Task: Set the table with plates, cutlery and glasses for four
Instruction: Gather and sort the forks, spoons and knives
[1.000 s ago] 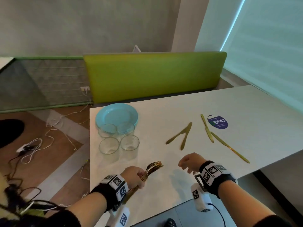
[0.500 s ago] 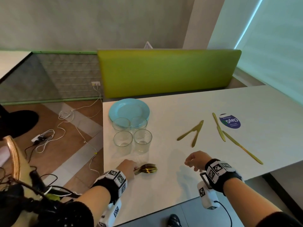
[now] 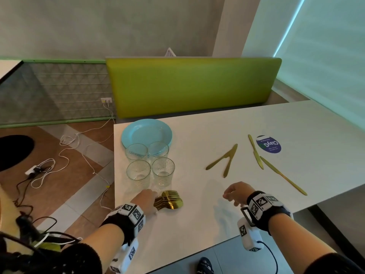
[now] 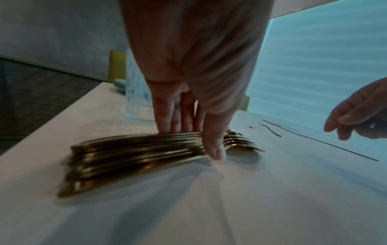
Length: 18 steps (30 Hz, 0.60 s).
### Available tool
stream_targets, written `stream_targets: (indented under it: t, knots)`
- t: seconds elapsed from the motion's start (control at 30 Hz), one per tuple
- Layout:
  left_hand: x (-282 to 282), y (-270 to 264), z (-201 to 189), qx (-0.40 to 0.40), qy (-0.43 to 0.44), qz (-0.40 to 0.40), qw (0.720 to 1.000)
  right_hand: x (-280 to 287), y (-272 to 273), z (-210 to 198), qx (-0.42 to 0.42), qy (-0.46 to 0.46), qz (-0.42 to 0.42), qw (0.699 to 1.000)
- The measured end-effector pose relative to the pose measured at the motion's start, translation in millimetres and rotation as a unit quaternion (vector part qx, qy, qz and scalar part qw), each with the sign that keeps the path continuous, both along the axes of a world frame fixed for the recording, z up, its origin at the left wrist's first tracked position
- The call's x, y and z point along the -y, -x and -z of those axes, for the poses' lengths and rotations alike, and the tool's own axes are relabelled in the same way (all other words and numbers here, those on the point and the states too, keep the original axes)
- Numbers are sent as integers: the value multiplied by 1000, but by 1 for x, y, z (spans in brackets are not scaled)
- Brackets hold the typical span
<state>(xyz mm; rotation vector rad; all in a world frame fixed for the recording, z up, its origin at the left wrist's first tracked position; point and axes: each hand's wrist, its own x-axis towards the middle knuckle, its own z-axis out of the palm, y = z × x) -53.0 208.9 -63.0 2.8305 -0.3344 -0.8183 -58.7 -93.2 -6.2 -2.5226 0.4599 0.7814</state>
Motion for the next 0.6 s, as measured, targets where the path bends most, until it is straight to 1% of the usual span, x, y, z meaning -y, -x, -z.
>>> stream_targets:
  t: [0.07,0.17,0.27,0.33,0.47,0.57,0.6]
  knots:
    - [6,2,-6,20,-15,6,1000,3,-3,-2,3,2,2,1000]
    - [23,8,-23,113,-4,41,993,10,-8,-6,7,9,5,1000]
    - [49,8,-39,195,57,58,977,21,-13,-9,12,16,11,1000]
    - [69,-1,-47,216,95,62,970,30,-18,-11,18,17,17,1000]
    - [116,-34,-58,188,131,47,972,52,-32,-13,39,37,34,998]
    - [153,-63,-64,151,153,7,977,69,-51,-9,62,62,54,995]
    - [162,-72,-65,138,159,-6,978,71,-57,-5,65,74,49,994]
